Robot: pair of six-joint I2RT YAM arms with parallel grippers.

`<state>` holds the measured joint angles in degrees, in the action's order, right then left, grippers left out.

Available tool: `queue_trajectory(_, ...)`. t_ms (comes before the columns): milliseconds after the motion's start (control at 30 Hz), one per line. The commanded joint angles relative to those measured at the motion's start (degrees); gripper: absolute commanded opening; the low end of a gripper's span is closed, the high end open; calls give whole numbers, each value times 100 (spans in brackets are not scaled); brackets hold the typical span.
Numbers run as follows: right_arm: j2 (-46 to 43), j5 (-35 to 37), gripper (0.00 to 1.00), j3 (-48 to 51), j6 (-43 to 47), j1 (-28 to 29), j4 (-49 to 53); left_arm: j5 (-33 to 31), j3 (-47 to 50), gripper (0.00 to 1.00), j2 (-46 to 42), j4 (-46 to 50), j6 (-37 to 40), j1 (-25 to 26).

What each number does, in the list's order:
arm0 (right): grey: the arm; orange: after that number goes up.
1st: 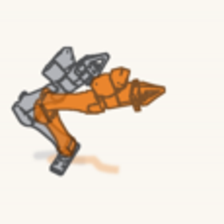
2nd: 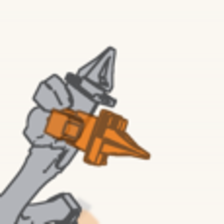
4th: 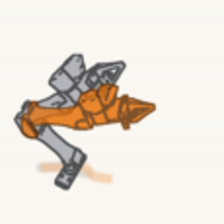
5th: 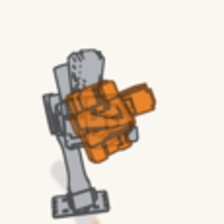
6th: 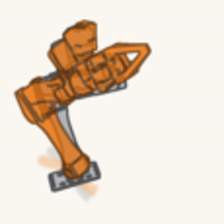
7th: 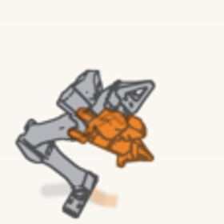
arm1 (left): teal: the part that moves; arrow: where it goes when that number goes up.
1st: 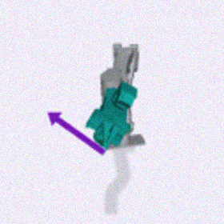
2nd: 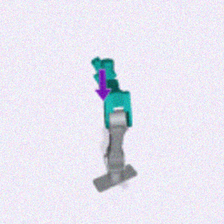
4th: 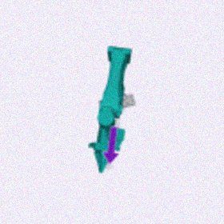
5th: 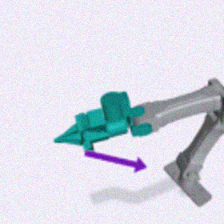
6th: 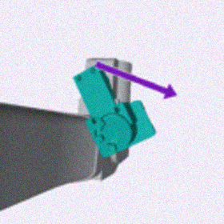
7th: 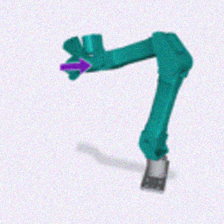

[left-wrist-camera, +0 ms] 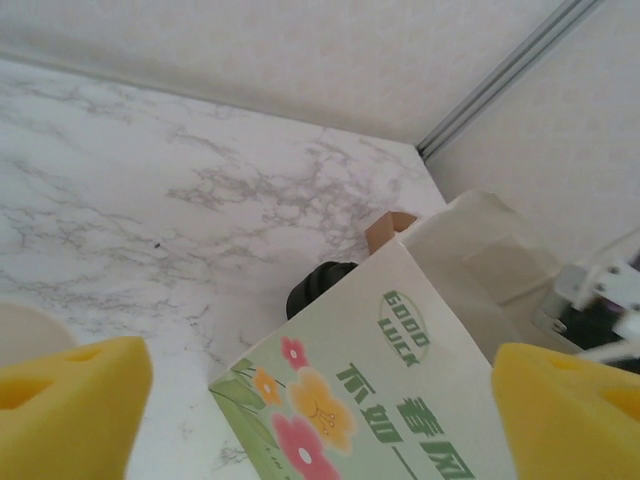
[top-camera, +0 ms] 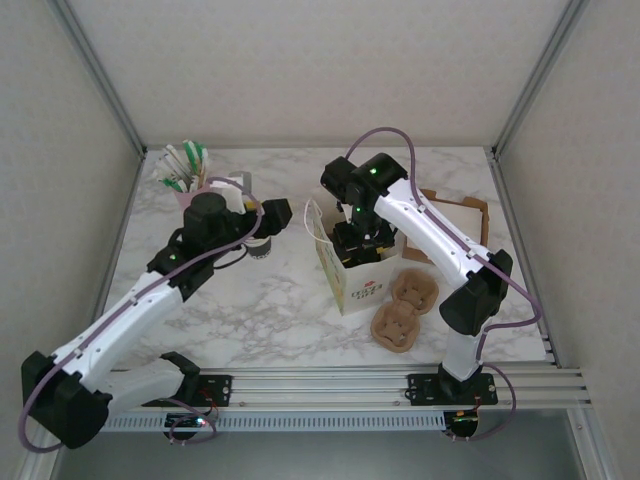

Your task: Pack the takeout coffee

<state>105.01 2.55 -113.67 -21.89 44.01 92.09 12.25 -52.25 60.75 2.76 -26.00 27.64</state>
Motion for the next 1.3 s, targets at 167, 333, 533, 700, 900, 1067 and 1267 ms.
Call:
queue_trajectory(167,37,183,69,-33,-94,-71,1099,84,145,100,-521,5,119,-24)
queue_trajectory(333,19,220,69,41,-117,-75,1100,106,180,100,-490,-2,121,-22)
queue_trajectory(533,2,263,69,108,-123,-101,1100,124,198,100,-488,-24,126,-13)
queue_trajectory(700,9,276,69,42,-139,-94,1092,154,214,100,-494,-39,130,-13)
queue_trajectory(900,-131,401,68,-17,-175,-93,993,284,300,100,-536,-154,121,-4)
queue_trajectory(1067,-189,400,69,127,-156,-94,839,488,432,100,-658,-293,137,39)
queue_trajectory(1267,-169,366,69,239,-115,-92,688,523,479,100,-672,-251,148,83)
